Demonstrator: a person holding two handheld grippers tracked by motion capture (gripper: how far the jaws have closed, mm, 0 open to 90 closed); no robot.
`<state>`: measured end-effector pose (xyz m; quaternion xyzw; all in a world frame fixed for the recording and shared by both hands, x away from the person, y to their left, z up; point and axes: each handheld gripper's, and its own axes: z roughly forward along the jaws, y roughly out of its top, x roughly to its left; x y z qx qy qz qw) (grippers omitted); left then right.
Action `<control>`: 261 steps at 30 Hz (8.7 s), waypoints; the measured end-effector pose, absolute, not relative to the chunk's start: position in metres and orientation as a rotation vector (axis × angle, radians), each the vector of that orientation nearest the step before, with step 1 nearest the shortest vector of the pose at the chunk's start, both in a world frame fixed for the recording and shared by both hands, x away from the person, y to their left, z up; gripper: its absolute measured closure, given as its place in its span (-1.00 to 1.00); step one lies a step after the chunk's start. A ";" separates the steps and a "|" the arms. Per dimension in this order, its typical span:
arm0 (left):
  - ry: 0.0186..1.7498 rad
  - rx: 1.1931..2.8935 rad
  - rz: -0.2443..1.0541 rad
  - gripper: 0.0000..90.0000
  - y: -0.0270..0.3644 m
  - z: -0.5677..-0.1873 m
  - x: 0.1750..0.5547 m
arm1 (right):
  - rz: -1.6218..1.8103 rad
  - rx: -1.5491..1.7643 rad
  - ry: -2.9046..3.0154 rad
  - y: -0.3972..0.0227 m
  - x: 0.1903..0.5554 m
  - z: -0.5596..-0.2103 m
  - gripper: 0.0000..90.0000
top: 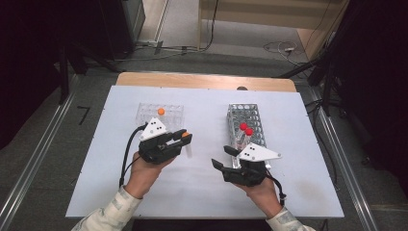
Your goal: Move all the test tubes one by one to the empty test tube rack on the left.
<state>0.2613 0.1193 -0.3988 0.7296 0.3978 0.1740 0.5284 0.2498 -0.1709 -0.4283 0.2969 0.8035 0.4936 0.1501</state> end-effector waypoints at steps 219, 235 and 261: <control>0.817 1.812 0.470 0.55 0.072 -0.407 0.249 | 1.264 0.893 2.338 -0.105 0.256 -0.429 0.38; 0.914 1.742 0.506 0.56 0.107 -0.399 0.260 | 1.276 0.915 2.303 -0.142 0.255 -0.423 -0.37; 1.132 1.605 0.679 0.56 0.196 -0.376 0.283 | 1.219 1.045 2.215 -0.203 0.251 -0.427 -0.39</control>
